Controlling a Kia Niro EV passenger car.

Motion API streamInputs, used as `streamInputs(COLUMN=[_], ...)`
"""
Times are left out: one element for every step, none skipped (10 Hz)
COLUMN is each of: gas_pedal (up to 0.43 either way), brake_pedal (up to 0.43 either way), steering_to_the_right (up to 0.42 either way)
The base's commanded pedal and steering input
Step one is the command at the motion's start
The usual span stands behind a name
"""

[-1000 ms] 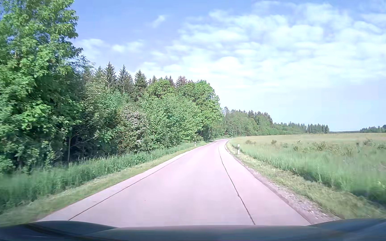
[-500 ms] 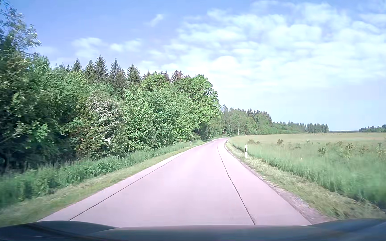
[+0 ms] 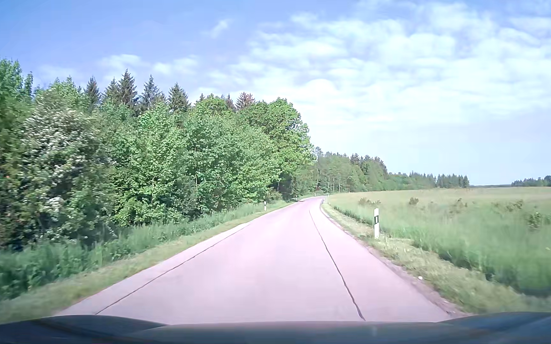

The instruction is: Follow the waypoints while adhering to traffic rules and regulations

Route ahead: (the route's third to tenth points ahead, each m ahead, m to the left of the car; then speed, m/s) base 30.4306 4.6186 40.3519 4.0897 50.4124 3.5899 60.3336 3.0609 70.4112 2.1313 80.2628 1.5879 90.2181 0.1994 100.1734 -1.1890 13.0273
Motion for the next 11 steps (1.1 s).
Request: streamInputs(gas_pedal=[0.268,0.268,0.268,0.268,0.268,0.268,0.268,0.26,0.26,0.248,0.248], brake_pedal=[0.0,0.0,0.0,0.0,0.0,0.0,0.0,0.0,0.0,0.0,0.0], steering_to_the_right=[0.006,0.006,0.007,0.008,0.008,0.008,0.008,0.008,0.008,0.006,0.005])
